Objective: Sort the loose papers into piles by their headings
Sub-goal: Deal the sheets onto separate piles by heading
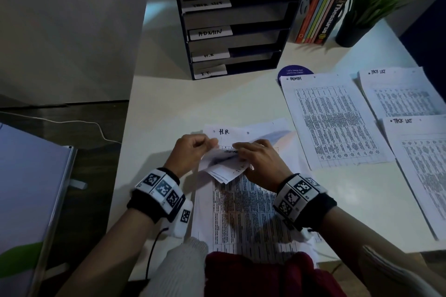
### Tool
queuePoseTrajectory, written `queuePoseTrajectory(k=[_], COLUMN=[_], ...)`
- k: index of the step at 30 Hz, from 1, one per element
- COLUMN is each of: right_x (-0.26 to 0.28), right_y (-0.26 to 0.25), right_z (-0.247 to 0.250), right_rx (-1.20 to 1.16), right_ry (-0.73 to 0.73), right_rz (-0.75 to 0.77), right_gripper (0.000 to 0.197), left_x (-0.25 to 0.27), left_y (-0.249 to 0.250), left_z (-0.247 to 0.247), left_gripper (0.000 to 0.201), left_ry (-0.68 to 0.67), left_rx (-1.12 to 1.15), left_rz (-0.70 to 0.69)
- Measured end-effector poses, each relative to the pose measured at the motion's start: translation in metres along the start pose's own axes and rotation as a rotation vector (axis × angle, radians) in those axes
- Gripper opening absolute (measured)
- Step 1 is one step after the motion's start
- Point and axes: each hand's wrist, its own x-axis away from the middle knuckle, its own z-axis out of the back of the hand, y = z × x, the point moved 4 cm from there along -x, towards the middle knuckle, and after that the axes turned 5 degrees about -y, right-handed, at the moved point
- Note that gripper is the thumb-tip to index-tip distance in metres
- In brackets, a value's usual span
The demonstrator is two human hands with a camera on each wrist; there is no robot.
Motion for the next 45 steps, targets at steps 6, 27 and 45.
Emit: queuePoseTrajectory(k=[6, 27, 45], right_x=[0.002, -0.003, 0.002], right_y=[-0.001, 0.001, 0.002], right_z=[-0.001, -0.003, -0.005], right_rx=[0.004, -0.018, -0.008], right_ry=[-0.041, -0.022, 0.003], right_rz=[-0.044, -0.055, -0.043], right_gripper=[0.033, 0.030, 0.033], left_x=[-0.031, -0.036, -0.018], left_y=[-0.011, -0.014, -0.008], left_z=[0.001, -0.003, -0.010], left_gripper=[0.038, 0.050, 0.041], left_ry=[0.063, 0.096, 0.273], left_rx=[-0.366, -0.594, -0.679], left_rz=[0.031, -0.041, -0.160])
